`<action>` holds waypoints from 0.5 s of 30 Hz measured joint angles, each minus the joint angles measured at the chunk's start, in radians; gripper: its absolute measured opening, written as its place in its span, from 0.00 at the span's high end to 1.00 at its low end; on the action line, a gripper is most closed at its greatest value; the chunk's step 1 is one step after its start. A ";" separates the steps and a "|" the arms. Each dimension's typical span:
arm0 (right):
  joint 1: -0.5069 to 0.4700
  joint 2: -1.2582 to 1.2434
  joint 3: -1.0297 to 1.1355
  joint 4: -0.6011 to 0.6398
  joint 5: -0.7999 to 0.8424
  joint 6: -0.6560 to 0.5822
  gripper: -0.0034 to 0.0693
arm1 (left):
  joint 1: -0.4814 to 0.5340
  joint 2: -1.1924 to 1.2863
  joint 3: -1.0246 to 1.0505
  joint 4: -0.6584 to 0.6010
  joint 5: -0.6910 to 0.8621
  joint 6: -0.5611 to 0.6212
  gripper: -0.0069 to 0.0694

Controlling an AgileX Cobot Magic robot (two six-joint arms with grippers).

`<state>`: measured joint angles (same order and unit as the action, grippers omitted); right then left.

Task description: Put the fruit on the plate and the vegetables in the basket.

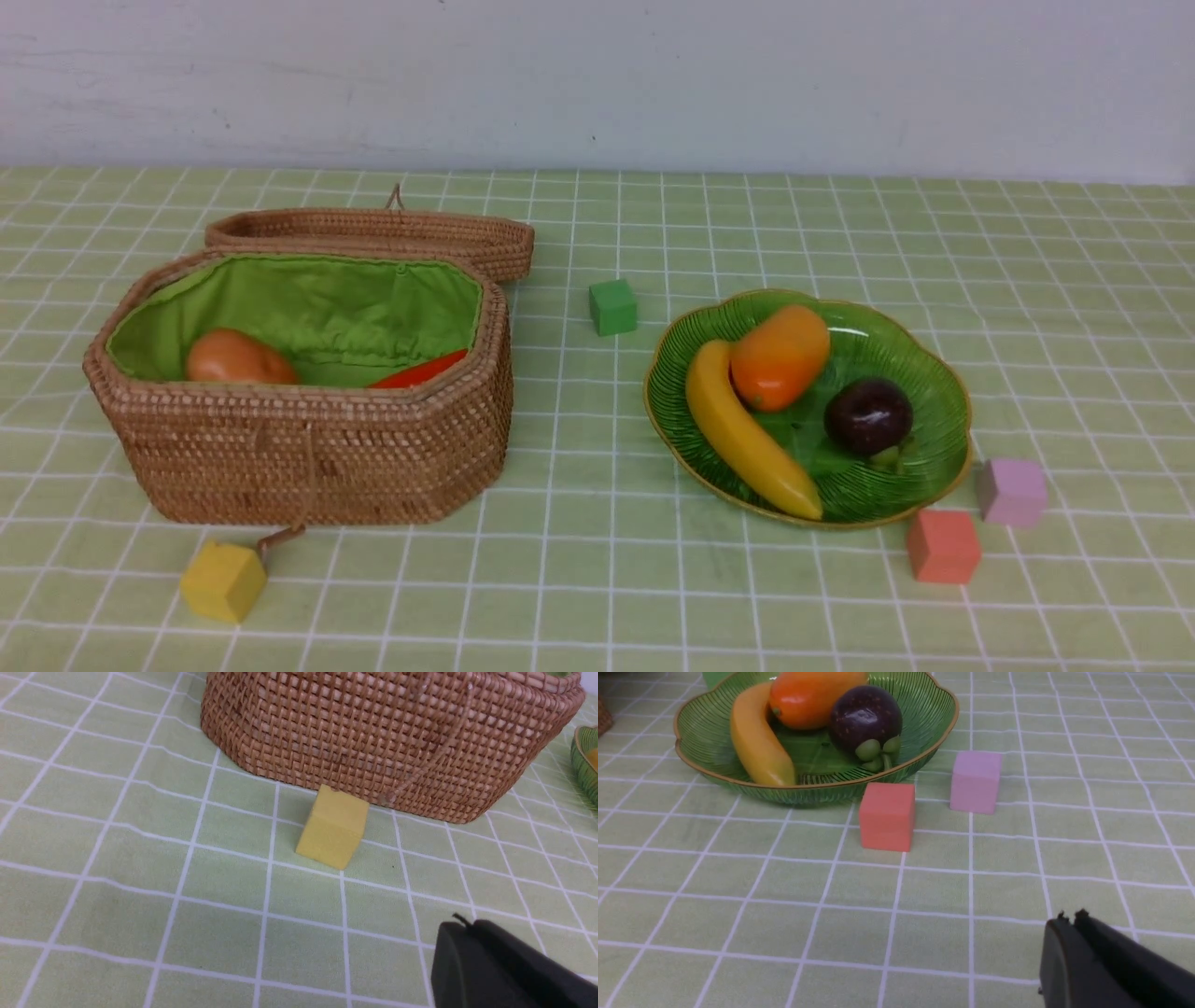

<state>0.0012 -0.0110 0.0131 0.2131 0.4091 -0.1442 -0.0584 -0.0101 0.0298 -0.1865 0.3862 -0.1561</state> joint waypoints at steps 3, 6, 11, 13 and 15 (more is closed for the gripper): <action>0.000 0.000 0.000 0.000 0.000 0.000 0.92 | 0.000 0.000 0.000 0.000 0.000 0.000 0.93; 0.000 0.000 0.000 0.000 0.000 0.000 0.92 | 0.000 0.000 0.000 -0.001 0.000 0.000 0.93; 0.000 0.000 0.000 0.000 0.000 0.000 0.91 | 0.000 0.000 0.000 -0.001 0.000 0.000 0.93; 0.000 0.000 0.000 0.000 0.000 0.000 0.91 | 0.000 0.000 0.000 -0.001 0.000 0.000 0.93; 0.000 0.000 0.000 0.000 0.000 0.000 0.91 | 0.000 0.000 0.000 -0.001 0.000 0.000 0.93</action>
<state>0.0012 -0.0110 0.0131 0.2131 0.4091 -0.1442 -0.0584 -0.0101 0.0298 -0.1873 0.3862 -0.1561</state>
